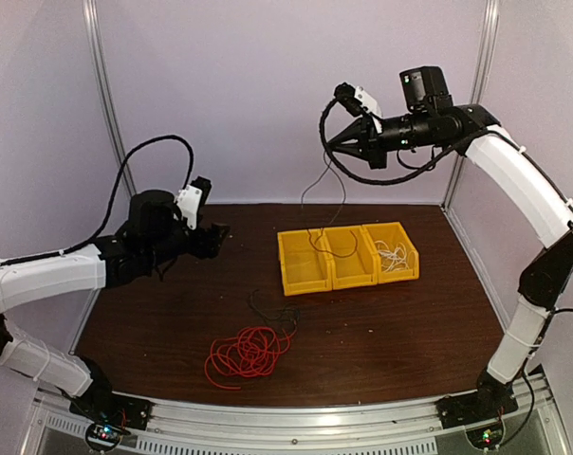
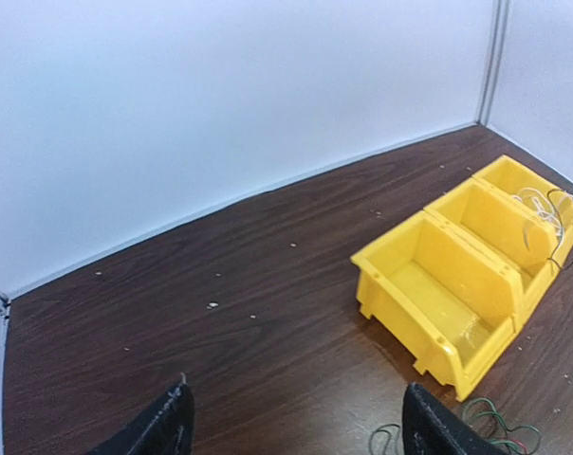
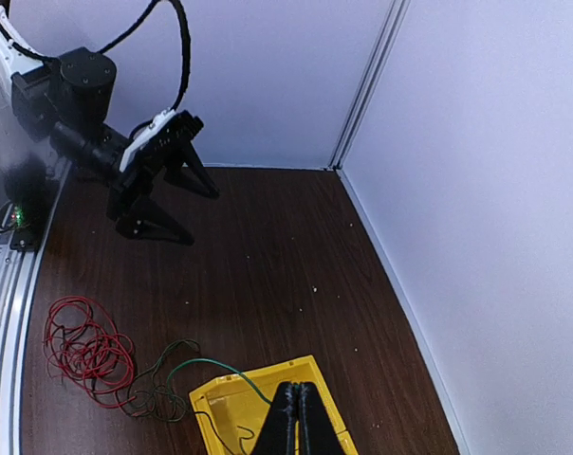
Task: Untangle the cables
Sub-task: Untie one of the twisted cables from the tangled cable pile, then place the untangled cable in the bin.
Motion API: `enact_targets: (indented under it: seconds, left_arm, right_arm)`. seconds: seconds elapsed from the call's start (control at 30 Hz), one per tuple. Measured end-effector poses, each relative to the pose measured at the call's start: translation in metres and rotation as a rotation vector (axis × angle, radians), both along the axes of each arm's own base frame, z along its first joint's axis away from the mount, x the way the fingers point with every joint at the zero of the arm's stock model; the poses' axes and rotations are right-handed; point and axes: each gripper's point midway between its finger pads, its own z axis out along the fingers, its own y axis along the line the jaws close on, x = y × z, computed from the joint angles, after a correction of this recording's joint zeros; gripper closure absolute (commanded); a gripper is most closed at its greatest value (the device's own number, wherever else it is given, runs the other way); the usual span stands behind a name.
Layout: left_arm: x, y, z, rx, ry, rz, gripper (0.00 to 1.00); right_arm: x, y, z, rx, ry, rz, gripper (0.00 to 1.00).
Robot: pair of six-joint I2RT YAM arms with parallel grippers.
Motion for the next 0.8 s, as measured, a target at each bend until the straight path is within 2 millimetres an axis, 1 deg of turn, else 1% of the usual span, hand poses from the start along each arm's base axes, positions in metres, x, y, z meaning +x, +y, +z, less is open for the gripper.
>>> enact_targets:
  seconds: [0.1, 0.17, 0.2, 0.27, 0.33, 0.43, 0.53, 0.7, 0.8]
  left_arm:
    - [0.028, 0.026, 0.022, 0.019, -0.013, 0.073, 0.26]
    - [0.048, 0.043, 0.034, 0.017, -0.015, 0.116, 0.27]
    - [0.056, 0.049, 0.036, 0.018, -0.012, 0.137, 0.28]
    - [0.065, 0.060, 0.034, 0.022, -0.002, 0.166, 0.29]
    - [0.068, 0.064, 0.026, 0.035, 0.019, 0.174, 0.29]
    - [0.066, 0.062, 0.014, 0.046, 0.044, 0.159, 0.30]
    - [0.062, 0.058, 0.001, 0.054, 0.070, 0.135, 0.30]
    - [0.062, 0.055, -0.001, 0.065, 0.057, 0.112, 0.30]
    - [0.061, 0.056, -0.007, 0.079, 0.047, 0.106, 0.30]
  right_arm:
    - [0.014, -0.008, -0.017, -0.023, 0.027, -0.045, 1.00]
    - [0.023, -0.015, -0.019, -0.023, 0.027, -0.076, 1.00]
    - [0.028, -0.018, -0.018, -0.018, 0.025, -0.091, 1.00]
    - [0.036, -0.024, -0.015, -0.008, 0.016, -0.114, 1.00]
    - [0.045, -0.031, -0.015, -0.001, 0.012, -0.139, 1.00]
    - [0.057, -0.038, -0.018, 0.001, 0.021, -0.166, 1.00]
    - [0.070, -0.043, -0.026, -0.004, 0.033, -0.193, 1.00]
    - [0.090, -0.060, -0.040, -0.015, 0.064, -0.243, 1.00]
    - [0.098, -0.071, -0.043, -0.016, 0.071, -0.273, 1.00]
